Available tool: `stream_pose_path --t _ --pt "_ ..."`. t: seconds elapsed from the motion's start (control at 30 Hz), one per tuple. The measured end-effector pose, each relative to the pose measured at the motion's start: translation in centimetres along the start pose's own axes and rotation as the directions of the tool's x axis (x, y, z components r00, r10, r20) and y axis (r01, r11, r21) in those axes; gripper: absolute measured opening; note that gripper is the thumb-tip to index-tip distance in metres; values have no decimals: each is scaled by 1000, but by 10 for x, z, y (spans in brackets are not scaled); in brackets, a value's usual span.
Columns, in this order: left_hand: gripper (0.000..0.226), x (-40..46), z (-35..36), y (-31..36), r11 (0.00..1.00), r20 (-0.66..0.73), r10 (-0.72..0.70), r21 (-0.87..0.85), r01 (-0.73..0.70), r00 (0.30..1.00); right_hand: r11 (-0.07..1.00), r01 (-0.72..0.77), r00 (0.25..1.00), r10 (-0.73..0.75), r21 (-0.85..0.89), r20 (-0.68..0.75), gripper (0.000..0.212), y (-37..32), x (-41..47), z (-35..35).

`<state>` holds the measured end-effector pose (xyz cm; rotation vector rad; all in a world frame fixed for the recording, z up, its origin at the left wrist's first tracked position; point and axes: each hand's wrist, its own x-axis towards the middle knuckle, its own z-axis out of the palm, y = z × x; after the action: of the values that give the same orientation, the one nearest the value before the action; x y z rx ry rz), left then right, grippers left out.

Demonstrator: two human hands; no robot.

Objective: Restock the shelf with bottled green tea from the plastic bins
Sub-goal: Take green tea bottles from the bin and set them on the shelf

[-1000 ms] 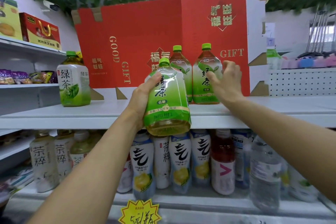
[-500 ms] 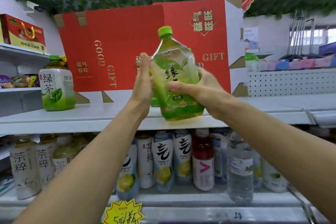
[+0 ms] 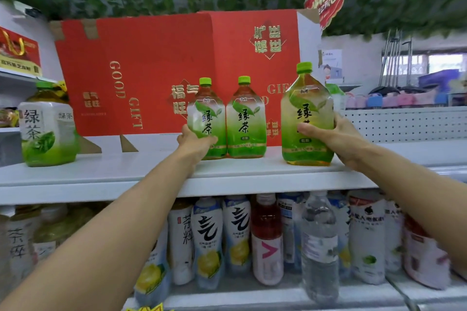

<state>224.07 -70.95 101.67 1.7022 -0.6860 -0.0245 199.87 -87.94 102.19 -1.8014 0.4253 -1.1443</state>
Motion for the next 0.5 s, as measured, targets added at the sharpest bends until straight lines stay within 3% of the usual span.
stream_pose_path --t 0.1,0.23,0.33,0.5 --pt "101 1 0 -2 999 15 20 37 -21 1000 999 -38 998 40 -29 57 111 7 21 2" --pt "106 5 -1 -6 1000 25 22 -13 -21 999 995 -82 994 85 -59 61 86 12 42 9" --pt "109 10 -5 -10 984 30 2 -180 3 1000 989 -102 994 104 -105 15 120 37 70 6" --pt "91 13 -5 -11 966 47 11 -257 1 999 994 -101 994 103 -45 42 131 49 86 11"
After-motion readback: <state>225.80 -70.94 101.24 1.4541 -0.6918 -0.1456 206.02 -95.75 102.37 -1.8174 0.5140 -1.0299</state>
